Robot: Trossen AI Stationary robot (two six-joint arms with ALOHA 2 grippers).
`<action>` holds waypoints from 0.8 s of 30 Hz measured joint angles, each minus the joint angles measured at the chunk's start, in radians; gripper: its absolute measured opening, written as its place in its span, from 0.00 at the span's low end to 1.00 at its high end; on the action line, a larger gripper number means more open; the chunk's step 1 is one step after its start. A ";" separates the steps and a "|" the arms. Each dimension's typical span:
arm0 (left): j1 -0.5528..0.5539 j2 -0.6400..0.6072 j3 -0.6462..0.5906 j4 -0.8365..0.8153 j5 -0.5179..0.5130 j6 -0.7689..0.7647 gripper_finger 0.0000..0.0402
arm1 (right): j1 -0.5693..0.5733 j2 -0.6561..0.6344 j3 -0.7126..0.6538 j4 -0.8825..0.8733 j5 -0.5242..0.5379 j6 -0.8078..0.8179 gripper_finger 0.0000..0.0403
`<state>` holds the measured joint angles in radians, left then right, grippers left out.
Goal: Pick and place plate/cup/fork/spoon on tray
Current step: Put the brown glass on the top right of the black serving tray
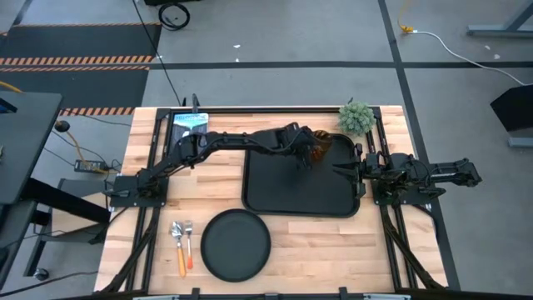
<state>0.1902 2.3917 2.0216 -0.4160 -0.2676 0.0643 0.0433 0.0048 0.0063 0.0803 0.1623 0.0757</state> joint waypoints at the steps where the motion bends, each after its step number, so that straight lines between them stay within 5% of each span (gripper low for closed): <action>1: 0.004 0.000 0.000 0.000 -0.007 0.000 0.30 | 0.000 0.000 0.000 0.000 0.000 0.000 0.22; 16: 0.019 0.000 0.000 0.119 -0.005 -0.019 0.30 | 0.000 0.000 0.000 0.000 0.000 0.000 0.22; 24: 0.020 0.000 0.000 0.140 0.110 0.101 0.30 | 0.000 0.000 0.000 0.000 0.000 0.000 0.22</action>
<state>0.2104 2.3917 2.0216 -0.2756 -0.1572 0.1657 0.0434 0.0047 0.0064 0.0803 0.1623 0.0754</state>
